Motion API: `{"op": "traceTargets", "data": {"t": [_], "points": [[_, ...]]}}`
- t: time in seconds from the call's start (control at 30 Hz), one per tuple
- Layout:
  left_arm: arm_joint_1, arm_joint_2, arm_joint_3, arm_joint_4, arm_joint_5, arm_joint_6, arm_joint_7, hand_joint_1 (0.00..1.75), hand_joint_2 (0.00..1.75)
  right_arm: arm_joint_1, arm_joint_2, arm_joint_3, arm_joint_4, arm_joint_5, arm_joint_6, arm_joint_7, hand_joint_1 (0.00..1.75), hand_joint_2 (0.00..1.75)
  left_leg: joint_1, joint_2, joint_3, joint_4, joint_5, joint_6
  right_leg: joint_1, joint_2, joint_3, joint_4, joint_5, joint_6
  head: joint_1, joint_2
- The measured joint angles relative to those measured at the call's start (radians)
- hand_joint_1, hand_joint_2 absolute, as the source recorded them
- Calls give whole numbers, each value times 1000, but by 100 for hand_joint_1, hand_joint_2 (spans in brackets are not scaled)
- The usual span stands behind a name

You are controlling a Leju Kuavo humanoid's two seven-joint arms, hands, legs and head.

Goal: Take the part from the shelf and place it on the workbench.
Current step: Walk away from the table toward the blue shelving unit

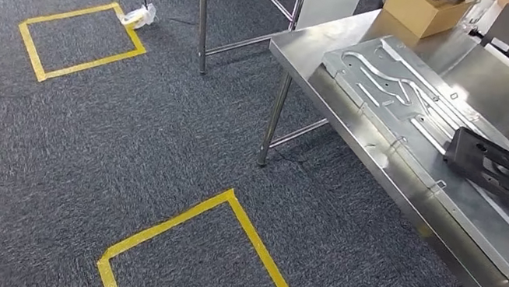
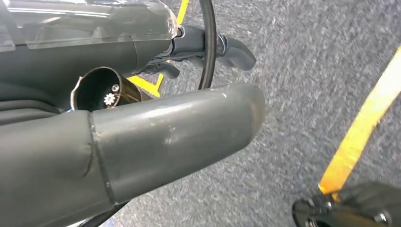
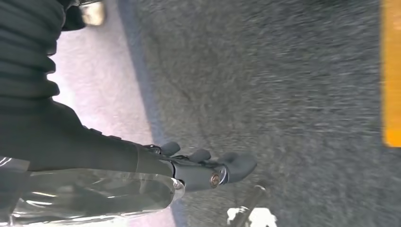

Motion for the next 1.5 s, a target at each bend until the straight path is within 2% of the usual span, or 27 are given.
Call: {"op": "traceTargets", "data": {"t": [0.07, 0.17, 0.2, 0.23, 0.27, 0.3, 0.37, 0.43, 0.5, 0.57, 0.63, 0.7, 0.73, 0.77, 0.83, 0.87, 0.93, 0.97, 1.03, 1.07, 1.17, 1.2, 1.23, 1.27, 1.33, 1.4, 1.5], "points": [[-1, 3, 2, 0, -5, -2, -1, 0, 0, -1, 7, -17, 8, -1, -18, -44, 0, 175, 1, -6, -2, -6, 8, 13, -6, 19, -16, 45, -39, 8, 0, 0], [-2, 7, 3, 0, -11, -3, -3, 0, 0, -2, 13, -39, 20, -3, -39, -97, 0, 175, -2, -20, -10, -10, 17, 23, -9, 44, -78, 202, -138, 12, 0, 0], [-3, 8, 4, 0, -12, -4, -4, 0, 0, -3, 16, -45, 23, -4, -44, -110, 0, 175, -2, -26, -14, -11, 20, 23, -9, 46, -89, 233, -148, 12, 0, 0], [-2, 9, 4, 0, -13, -5, -5, 0, 0, -4, 18, -50, 25, -4, -48, -121, 0, 175, -2, -35, -17, -11, 23, 22, -9, 47, -85, 232, -139, 9, 0, 0], [-2, 9, 5, 0, -13, -5, -5, 0, 0, -6, 20, -53, 27, -3, -51, -130, 0, 175, -2, -43, -19, -11, 26, 20, -9, 51, -63, 194, -111, 5, 0, 0], [-2, 10, 5, 0, -14, -5, -5, 0, 0, -10, 21, -55, 28, -1, -52, -134, 0, 175, -2, -51, -20, -12, 28, 18, -7, 59, -30, 132, -74, -3, 0, 0], [-4, 9, 6, 0, -12, -4, -5, 0, 0, -17, 23, -60, 32, 2, -52, -128, 0, 175, 0, -62, -22, -14, 35, 9, -2, 91, 26, 17, -27, -21, 0, 0], [-5, 9, 6, 0, -10, -4, -5, 0, 0, -21, 23, -65, 36, 6, -49, -114, 0, 175, 4, -72, -25, -19, 44, -4, 3, 108, 40, -21, -21, -32, 0, 0], [-5, 9, 8, 0, -7, -3, -3, 0, 0, -24, 25, -66, 39, 8, -47, -104, 0, 175, 6, -79, -26, -26, 51, -17, 3, 93, 46, -39, -9, -36, 0, 0], [-5, 10, 11, 0, -6, -2, -2, 0, 0, -20, 28, -67, 41, 10, -45, -99, 0, 175, 1, -58, -41, 8, 24, -22, -2, 73, 58, -67, 8, -41, -1, 0], [-5, 12, 12, 0, -6, -1, -1, 0, 0, -12, 30, -67, 44, 11, -45, -96, 0, 175, -3, -30, -90, 116, -42, -23, -1, 52, 58, -77, 16, -44, -1, 0], [-3, 13, 13, 0, -6, -1, 0, 0, 0, -9, 30, -68, 47, 11, -44, -93, 0, 175, -2, -21, -130, 217, -83, -28, 2, 32, 50, -69, 15, -44, -1, 0], [-2, 14, 13, 0, -6, -1, 0, 0, 0, -9, 31, -68, 48, 11, -43, -92, 0, 175, -2, -18, -127, 224, -78, -31, 2, 24, 47, -64, 13, -43, -1, 0], [-2, 14, 13, 0, -6, -1, 0, 0, 0, -9, 32, -68, 48, 12, -43, -92, 0, 175, 0, -13, -105, 195, -57, -33, 1, 17, 45, -57, 9, -41, -1, 0], [-2, 14, 13, 0, -6, -2, 0, 0, 0, -10, 33, -68, 49, 12, -42, -92, 0, 175, 0, 11, -34, 76, -10, -37, 0, 6, 43, -41, -4, -31, -2, 0], [-3, 14, 14, 0, -6, -2, 0, 0, 0, -10, 33, -68, 49, 12, -42, -91, 0, 175, 0, 21, -8, 28, 2, -34, 3, 2, 40, -30, -11, -25, -1, 0], [-3, 14, 14, 0, -5, -2, 0, 0, 0, -12, 33, -68, 50, 12, -41, -87, 0, 175, -4, 29, 7, -5, -1, -20, 9, -4, 34, -17, -19, -15, 1, 0], [-2, 15, 14, 0, -3, -1, 0, 0, 0, -13, 33, -68, 50, 12, -39, -84, 0, 175, -4, 21, 6, -5, 1, -11, 10, -8, 34, -13, -20, -13, 2, 0], [-1, 15, 15, 0, -1, 0, 1, 0, 0, -14, 33, -68, 50, 13, -36, -76, 0, 175, -5, 12, 5, -9, 4, 2, 5, 1, 33, -5, -33, -5, 2, 0], [-2, 16, 15, 0, 0, 0, 1, 0, 0, -14, 33, -68, 50, 13, -35, -72, 0, 175, -4, 8, 5, -13, 7, 9, 2, 13, 23, 19, -53, 0, 2, 0], [-4, 15, 15, 0, 0, 1, 2, 0, 0, -13, 33, -68, 53, 14, -33, -65, 0, 175, -3, -5, 1, -19, 13, 19, -3, 47, -61, 197, -147, 9, 2, 0], [-3, 15, 15, 0, 1, 1, 2, 0, 0, -12, 33, -68, 54, 14, -33, -64, 0, 175, -4, -10, 1, -20, 13, 19, -3, 49, -87, 250, -162, 9, 2, 0], [-1, 16, 16, 0, 1, 1, 2, 0, 0, -11, 33, -68, 55, 14, -32, -63, 0, 175, -5, -16, 1, -19, 14, 19, -3, 49, -100, 270, -157, 7, 2, 0], [-1, 16, 17, 0, 1, 1, 2, 0, 0, -10, 33, -68, 56, 14, -32, -63, 0, 175, -6, -22, 2, -19, 14, 19, -2, 51, -93, 251, -131, 3, 2, 0], [-1, 15, 18, 0, 2, 1, 2, 0, 0, -9, 33, -68, 57, 15, -32, -62, 0, 87, -6, -35, 6, -20, 14, 19, 2, 62, -39, 121, -50, -11, 2, 0], [-2, 13, 19, 0, 3, 1, 2, 0, 0, -9, 32, -68, 58, 15, -30, -62, 0, 0, -6, -43, 4, -21, 17, 13, 9, 77, 5, 12, -3, -25, 2, 0], [-1, 12, 22, 0, 5, 0, 1, 0, 0, -13, 32, -69, 58, 14, -27, -69, 0, 0, -4, -48, -1, -28, 27, -5, 14, 78, 12, -21, 6, -35, 3, 0]]}}
